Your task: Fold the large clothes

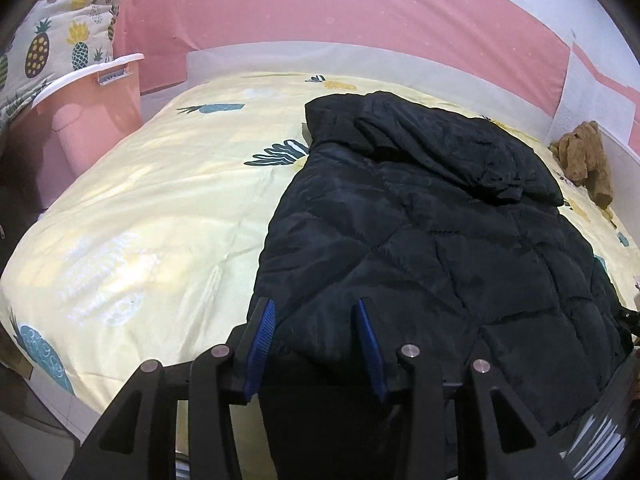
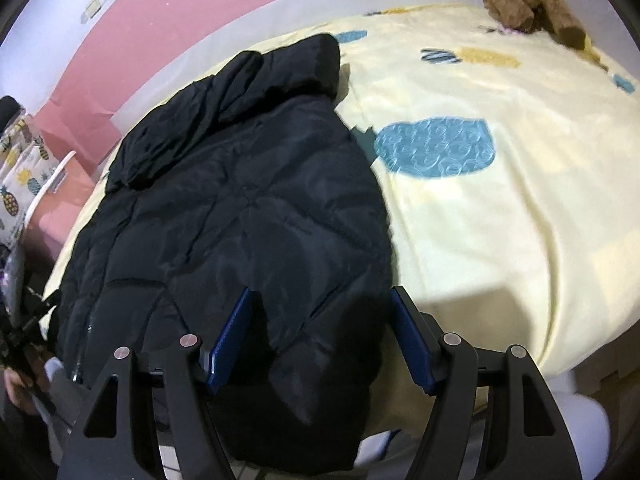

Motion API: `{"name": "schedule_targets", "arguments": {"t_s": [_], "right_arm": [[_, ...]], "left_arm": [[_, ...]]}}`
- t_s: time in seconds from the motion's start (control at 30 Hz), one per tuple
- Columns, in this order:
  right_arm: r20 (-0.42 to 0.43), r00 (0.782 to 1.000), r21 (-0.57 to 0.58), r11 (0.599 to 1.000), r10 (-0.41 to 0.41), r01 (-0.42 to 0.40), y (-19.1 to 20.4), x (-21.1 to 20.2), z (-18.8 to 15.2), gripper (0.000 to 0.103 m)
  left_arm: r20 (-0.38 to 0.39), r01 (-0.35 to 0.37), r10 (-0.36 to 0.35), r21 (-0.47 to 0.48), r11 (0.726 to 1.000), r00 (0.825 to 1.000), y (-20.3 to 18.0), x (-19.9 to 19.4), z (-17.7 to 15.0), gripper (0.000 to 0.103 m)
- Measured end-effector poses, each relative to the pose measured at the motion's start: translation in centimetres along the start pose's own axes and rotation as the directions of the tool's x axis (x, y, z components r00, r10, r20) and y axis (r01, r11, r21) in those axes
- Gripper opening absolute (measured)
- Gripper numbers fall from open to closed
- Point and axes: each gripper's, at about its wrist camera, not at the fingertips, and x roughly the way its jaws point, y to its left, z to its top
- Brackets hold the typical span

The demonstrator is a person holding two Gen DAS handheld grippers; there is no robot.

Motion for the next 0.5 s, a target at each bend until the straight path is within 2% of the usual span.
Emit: {"name": "schedule_targets", "arguments": {"t_s": [0.1,0.2,0.5], "right_arm": [[-0.015,1.0,0.014,1.0,0.026,-0.026,0.1,0.0,-0.4,0.069],[-0.022,0.999,0.031,0.998,0.048,-0.048,0.0,-0.1,-0.8,0.069],[-0.041,0.997,0.05,0.997,0.061,-0.059,0.1,0.0,-1.1,0.069]], "left_arm": [[0.005,-0.024,0.024,0.01,1.0,1.0,-0.1,-0.5,-0.4,0.043],[0.021,-0.058,0.058,0.017,0.998,0.998,0.1,-1.1,-1.0,0.056],[-0.039,0.024,-0.027,-0.086,0.996,0.999,1.6,0.5,-2.4,0.059]]}}
